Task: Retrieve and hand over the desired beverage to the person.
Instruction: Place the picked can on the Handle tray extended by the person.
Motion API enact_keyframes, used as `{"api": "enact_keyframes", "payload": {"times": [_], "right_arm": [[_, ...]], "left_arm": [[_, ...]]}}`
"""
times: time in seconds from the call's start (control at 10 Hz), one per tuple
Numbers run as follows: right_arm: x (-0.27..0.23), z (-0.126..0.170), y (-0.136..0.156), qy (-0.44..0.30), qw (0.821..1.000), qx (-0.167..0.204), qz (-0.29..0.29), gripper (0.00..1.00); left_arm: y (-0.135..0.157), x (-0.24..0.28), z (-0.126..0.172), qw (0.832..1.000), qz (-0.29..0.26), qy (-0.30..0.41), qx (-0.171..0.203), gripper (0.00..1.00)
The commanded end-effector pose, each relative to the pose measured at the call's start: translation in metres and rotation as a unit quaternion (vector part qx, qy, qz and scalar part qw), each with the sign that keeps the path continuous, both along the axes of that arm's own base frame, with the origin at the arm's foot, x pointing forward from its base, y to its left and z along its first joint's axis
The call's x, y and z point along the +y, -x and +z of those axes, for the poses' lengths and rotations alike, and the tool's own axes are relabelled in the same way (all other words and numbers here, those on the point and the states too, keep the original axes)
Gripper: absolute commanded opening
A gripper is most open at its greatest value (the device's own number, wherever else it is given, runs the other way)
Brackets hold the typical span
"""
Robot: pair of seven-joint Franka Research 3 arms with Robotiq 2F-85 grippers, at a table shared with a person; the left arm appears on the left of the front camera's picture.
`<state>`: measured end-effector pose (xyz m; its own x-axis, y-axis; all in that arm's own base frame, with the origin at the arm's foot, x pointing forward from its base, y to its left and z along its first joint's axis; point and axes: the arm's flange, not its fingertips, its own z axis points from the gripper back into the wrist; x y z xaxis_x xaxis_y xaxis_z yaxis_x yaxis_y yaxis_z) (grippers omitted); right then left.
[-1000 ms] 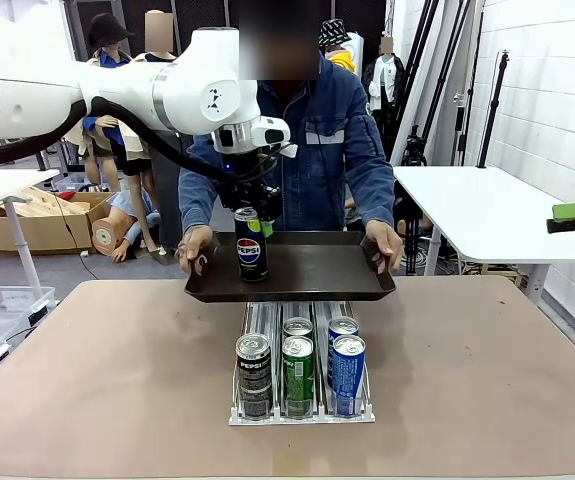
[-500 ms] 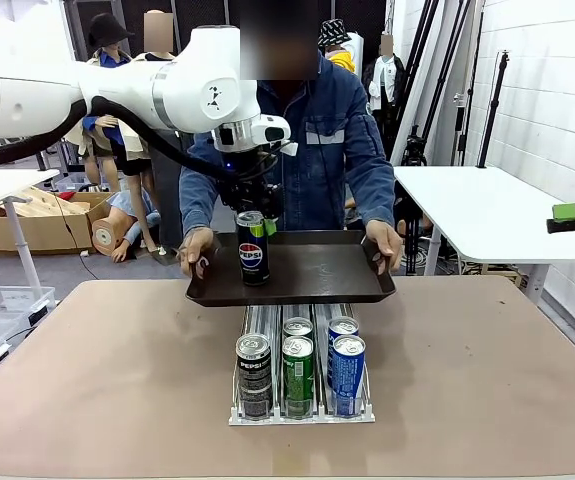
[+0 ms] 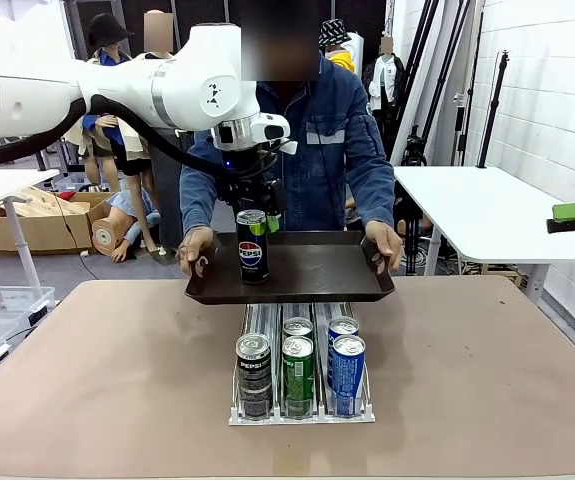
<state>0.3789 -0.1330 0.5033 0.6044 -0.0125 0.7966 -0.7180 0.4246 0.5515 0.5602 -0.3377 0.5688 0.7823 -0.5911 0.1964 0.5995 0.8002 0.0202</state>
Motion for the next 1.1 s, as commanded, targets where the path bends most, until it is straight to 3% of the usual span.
{"api": "enact_keyframes", "payload": {"times": [0.0,0.3,0.5,0.6,1.0], "right_arm": [[0.001,0.001,0.000,-0.004,1.000,-0.003,0.002,1.00],[0.001,0.001,0.000,-0.004,1.000,-0.003,0.002,1.00],[0.001,0.001,0.000,-0.004,1.000,-0.003,0.002,1.00],[0.001,0.001,0.000,-0.004,1.000,-0.003,0.002,1.00],[0.001,0.001,0.000,-0.004,1.000,-0.003,0.002,1.00]], "left_arm": [[0.003,0.004,0.021,1.000,-0.008,-0.006,-0.001,1.00],[0.015,0.005,0.050,1.000,-0.012,0.000,-0.025,1.00],[0.013,0.008,0.052,1.000,-0.017,-0.010,0.000,1.00],[0.016,0.003,0.051,1.000,-0.002,0.007,-0.025,1.00],[0.016,0.003,0.051,1.000,-0.002,0.007,-0.025,1.00]]}}
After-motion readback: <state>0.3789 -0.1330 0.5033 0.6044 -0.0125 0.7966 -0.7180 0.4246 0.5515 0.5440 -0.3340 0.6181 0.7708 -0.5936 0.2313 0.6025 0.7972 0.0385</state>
